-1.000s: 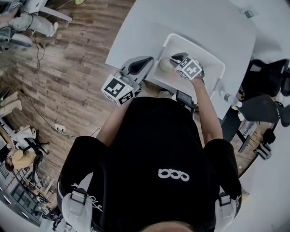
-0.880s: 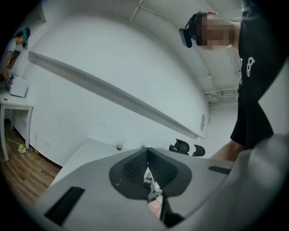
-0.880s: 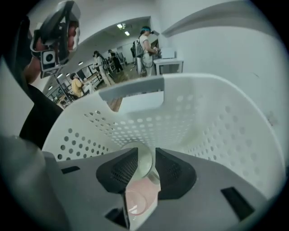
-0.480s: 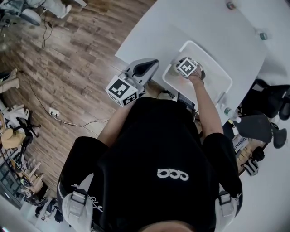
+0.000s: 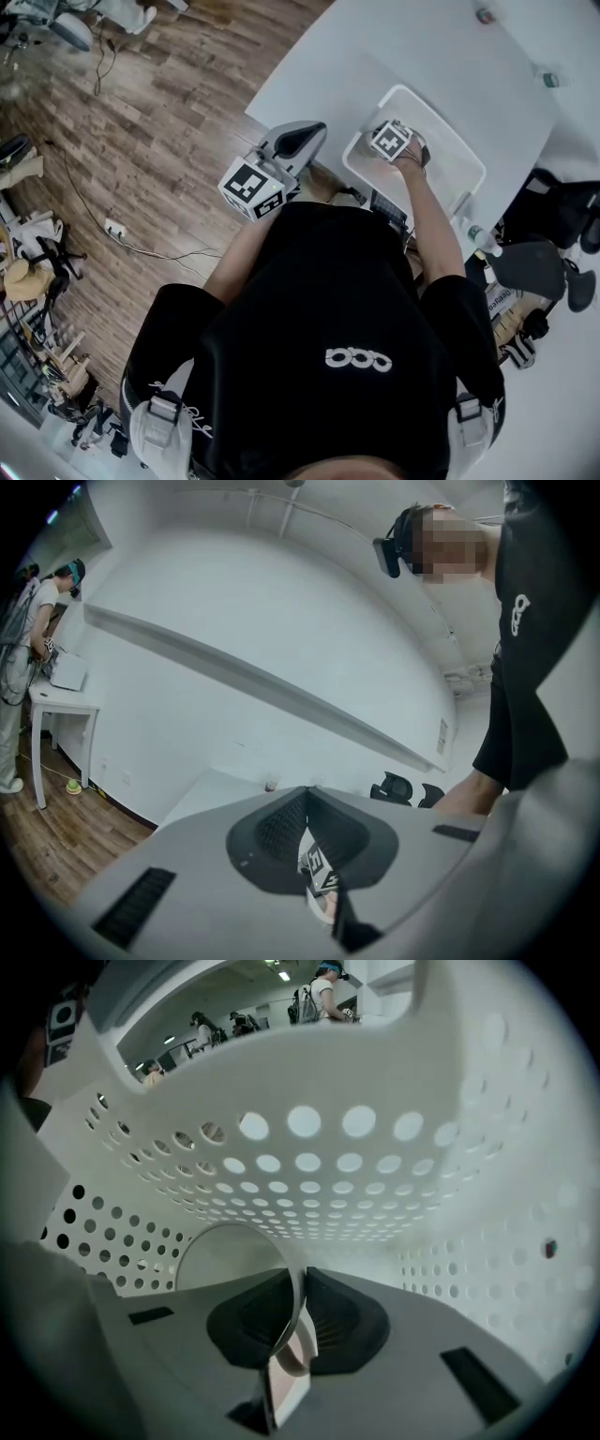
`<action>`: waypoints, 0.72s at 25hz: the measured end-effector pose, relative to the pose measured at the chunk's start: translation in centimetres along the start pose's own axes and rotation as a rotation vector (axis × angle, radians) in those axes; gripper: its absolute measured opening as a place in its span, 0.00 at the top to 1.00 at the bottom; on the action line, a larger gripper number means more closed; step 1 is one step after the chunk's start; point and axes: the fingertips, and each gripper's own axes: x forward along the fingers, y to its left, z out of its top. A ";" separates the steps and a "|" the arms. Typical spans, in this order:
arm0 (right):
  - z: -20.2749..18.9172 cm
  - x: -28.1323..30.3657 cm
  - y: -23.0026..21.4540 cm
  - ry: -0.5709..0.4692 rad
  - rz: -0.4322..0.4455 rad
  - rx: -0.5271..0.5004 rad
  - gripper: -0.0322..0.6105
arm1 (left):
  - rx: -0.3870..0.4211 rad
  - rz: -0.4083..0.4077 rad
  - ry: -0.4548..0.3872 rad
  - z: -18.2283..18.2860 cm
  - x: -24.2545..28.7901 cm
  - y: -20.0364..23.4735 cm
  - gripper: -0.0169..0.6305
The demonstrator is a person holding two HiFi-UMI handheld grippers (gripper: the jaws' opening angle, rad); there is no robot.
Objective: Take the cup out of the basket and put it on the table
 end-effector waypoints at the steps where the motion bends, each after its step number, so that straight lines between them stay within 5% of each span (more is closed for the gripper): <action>1: 0.2 -0.4 0.1 -0.015 0.001 0.010 0.87 | 0.002 -0.003 0.000 0.1 -0.1 0.0 0.96; 9: 1.6 -7.8 -0.3 -0.229 -0.056 0.112 0.88 | 0.012 -0.050 0.003 0.3 0.7 -0.7 0.96; 18: 0.3 -21.5 1.1 -0.502 -0.251 0.237 0.88 | 0.044 -0.140 0.027 0.8 2.7 -2.5 0.96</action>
